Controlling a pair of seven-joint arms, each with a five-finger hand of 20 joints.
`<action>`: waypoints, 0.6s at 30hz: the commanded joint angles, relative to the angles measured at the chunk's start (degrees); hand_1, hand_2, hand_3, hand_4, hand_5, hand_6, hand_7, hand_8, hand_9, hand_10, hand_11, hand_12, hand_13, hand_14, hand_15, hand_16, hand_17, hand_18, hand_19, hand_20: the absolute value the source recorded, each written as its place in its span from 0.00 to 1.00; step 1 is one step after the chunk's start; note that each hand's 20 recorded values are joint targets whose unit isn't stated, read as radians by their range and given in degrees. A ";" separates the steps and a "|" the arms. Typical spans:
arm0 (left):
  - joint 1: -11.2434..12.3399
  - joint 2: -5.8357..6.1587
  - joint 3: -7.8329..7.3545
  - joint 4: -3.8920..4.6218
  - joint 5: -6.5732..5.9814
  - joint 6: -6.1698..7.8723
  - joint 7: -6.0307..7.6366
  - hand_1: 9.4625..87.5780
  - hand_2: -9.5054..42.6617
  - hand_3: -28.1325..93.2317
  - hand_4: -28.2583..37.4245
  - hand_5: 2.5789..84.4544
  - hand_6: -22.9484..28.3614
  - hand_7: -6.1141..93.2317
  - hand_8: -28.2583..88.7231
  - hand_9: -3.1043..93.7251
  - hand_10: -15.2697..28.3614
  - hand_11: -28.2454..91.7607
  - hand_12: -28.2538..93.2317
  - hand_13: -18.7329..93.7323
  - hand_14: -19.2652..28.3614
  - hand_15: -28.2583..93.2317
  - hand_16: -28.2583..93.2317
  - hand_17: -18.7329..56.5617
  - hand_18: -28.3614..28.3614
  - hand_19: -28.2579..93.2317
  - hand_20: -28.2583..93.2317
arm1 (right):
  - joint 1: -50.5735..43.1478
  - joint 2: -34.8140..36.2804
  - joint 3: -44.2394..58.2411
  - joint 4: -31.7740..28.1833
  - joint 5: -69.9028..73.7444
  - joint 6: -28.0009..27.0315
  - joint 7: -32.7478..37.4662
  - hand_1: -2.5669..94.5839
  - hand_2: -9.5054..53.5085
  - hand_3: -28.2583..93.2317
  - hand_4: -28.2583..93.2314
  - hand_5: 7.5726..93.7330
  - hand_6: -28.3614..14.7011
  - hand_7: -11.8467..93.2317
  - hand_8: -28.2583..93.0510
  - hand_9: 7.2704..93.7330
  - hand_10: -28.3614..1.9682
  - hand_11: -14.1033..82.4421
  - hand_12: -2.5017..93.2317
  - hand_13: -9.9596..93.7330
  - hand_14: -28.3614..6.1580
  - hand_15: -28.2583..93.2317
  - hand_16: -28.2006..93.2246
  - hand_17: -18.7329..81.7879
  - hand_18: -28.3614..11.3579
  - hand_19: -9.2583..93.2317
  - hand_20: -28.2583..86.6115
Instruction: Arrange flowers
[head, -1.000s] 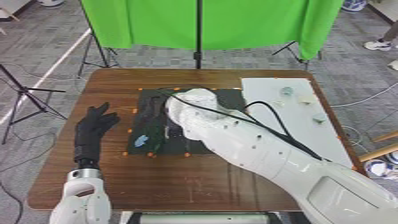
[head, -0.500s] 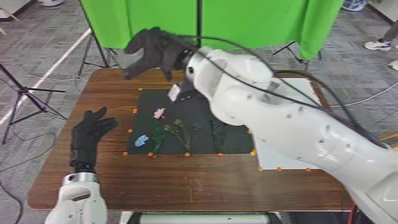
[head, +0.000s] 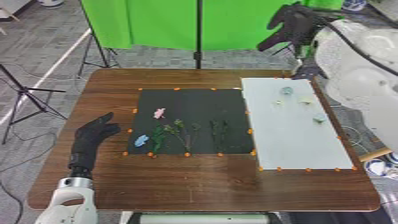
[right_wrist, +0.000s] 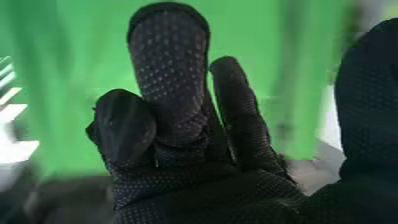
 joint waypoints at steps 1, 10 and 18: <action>0.64 -0.82 -0.16 0.79 0.38 -0.55 -1.00 0.25 0.34 0.71 0.08 0.57 0.64 0.12 0.20 0.57 0.75 0.43 0.32 0.57 0.85 0.45 0.19 0.41 0.82 0.48 0.35 | -17.96 7.11 10.44 4.91 -1.51 1.67 4.45 0.33 0.00 0.70 0.12 0.53 0.59 0.19 0.18 0.71 0.34 0.24 0.18 0.95 0.67 0.65 0.47 0.73 0.26 1.00 0.63; 0.33 -1.62 -0.01 1.16 0.54 -1.34 -1.26 0.25 0.35 0.71 0.07 0.57 0.64 0.12 0.20 0.57 0.76 0.43 0.32 0.57 0.85 0.45 0.19 0.41 0.82 0.48 0.35 | -25.71 4.52 15.80 9.39 -2.18 6.20 6.02 0.36 0.00 0.73 0.12 0.58 0.67 0.23 0.17 0.80 0.41 0.26 0.20 0.97 0.70 0.64 0.48 0.75 0.25 1.00 0.64; 0.33 -2.33 0.08 1.46 0.51 -2.06 -1.45 0.25 0.35 0.71 0.07 0.57 0.64 0.12 0.20 0.57 0.76 0.43 0.32 0.57 0.85 0.45 0.19 0.41 0.82 0.48 0.36 | -30.44 1.75 17.96 11.16 -2.57 9.97 6.14 0.38 0.00 0.74 0.11 0.60 0.68 0.24 0.16 0.81 0.43 0.26 0.20 0.98 0.72 0.64 0.48 0.76 0.26 1.00 0.65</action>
